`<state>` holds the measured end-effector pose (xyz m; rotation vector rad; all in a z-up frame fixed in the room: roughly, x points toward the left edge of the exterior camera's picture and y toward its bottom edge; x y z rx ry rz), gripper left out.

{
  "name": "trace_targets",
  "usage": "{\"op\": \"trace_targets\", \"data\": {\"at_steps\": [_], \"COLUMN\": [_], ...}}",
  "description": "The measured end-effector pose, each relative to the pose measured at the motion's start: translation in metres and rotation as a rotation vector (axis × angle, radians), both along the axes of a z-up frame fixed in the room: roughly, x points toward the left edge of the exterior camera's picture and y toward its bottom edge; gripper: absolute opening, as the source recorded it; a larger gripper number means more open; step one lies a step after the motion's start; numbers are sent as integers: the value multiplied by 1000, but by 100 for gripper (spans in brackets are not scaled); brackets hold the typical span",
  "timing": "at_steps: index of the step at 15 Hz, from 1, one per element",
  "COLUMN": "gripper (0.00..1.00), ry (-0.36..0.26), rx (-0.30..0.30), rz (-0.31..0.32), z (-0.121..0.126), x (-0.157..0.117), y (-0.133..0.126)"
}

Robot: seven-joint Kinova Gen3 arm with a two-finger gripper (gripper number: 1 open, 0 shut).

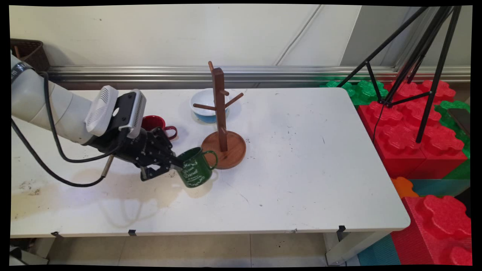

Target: Place the picked object on the table

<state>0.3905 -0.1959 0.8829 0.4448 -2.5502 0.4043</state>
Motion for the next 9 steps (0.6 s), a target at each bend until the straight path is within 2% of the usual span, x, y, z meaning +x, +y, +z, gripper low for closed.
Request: {"op": "trace_targets", "data": {"at_steps": [9], "gripper": [0], "ry": [-203], "rx": [-53], "rz": [-134], "z": [3], "x": [19], "y": [6]}}
